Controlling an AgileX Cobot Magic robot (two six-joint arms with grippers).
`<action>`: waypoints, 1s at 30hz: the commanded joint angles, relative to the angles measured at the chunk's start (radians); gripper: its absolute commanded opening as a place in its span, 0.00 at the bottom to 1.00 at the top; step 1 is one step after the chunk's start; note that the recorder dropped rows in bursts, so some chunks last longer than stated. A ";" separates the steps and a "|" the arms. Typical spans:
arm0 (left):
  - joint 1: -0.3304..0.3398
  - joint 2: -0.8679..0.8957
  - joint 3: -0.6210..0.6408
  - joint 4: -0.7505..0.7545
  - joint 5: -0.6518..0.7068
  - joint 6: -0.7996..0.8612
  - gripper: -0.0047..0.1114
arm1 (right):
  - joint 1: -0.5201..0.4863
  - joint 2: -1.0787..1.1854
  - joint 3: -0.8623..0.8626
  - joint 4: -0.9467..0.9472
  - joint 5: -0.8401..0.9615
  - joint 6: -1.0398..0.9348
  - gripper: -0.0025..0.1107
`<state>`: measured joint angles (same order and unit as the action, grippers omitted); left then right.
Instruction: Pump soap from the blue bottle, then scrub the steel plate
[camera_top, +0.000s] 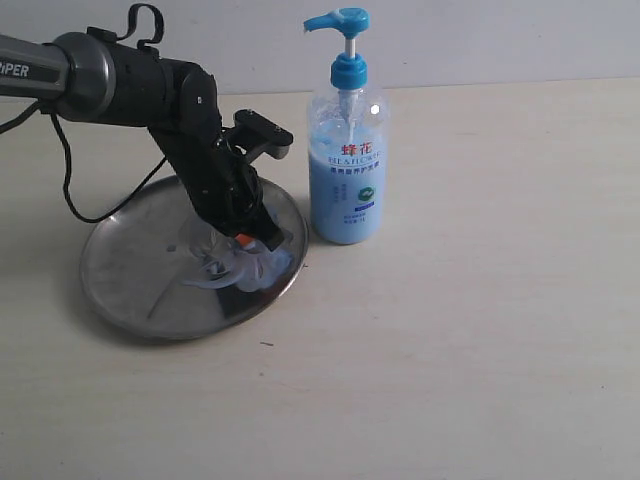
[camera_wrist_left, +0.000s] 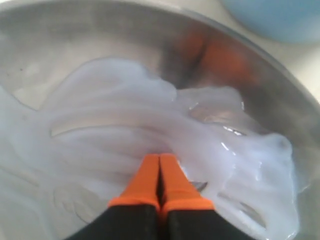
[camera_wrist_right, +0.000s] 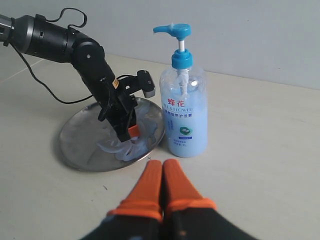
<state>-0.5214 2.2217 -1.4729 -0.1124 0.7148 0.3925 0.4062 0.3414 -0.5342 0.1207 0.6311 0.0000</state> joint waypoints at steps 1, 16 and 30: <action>-0.003 0.047 0.028 0.026 -0.043 -0.007 0.04 | 0.001 -0.004 0.003 0.003 0.003 -0.007 0.02; 0.072 0.047 0.028 0.031 -0.251 -0.009 0.04 | 0.001 -0.073 0.003 -0.006 -0.012 -0.024 0.02; 0.089 0.047 0.028 0.039 -0.229 -0.006 0.04 | 0.001 -0.076 0.003 0.005 -0.018 -0.024 0.02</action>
<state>-0.4324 2.2444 -1.4638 -0.0818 0.4097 0.3925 0.4062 0.2691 -0.5342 0.1199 0.6332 -0.0164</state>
